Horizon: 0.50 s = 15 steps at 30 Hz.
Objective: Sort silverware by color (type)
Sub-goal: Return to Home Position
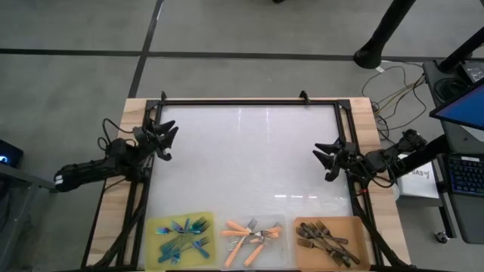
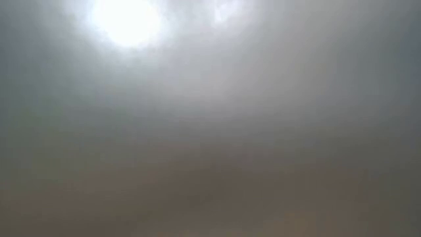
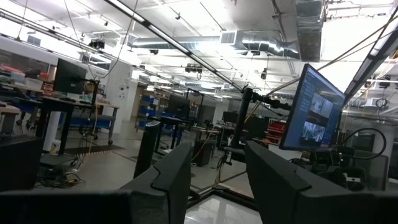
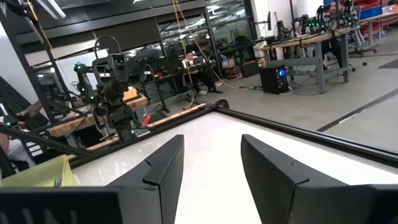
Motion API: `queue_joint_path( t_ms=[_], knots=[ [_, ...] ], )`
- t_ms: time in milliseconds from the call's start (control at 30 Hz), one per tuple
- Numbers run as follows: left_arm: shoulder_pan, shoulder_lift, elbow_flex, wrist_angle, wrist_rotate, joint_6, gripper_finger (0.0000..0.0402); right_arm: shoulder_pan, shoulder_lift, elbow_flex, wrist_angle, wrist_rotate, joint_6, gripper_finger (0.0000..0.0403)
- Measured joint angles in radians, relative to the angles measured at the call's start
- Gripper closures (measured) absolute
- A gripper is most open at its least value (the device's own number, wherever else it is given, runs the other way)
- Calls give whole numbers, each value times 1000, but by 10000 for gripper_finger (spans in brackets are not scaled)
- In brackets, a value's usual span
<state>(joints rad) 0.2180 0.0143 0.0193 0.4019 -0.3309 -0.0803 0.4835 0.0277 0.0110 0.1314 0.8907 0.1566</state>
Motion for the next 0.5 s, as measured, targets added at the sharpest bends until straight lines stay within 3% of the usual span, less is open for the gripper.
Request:
queue_joint_path(
  t_ms=[500],
  knots=[
    [0,8,0,0,0,0,269,0,0,0,0,0,0,252]
  ],
)
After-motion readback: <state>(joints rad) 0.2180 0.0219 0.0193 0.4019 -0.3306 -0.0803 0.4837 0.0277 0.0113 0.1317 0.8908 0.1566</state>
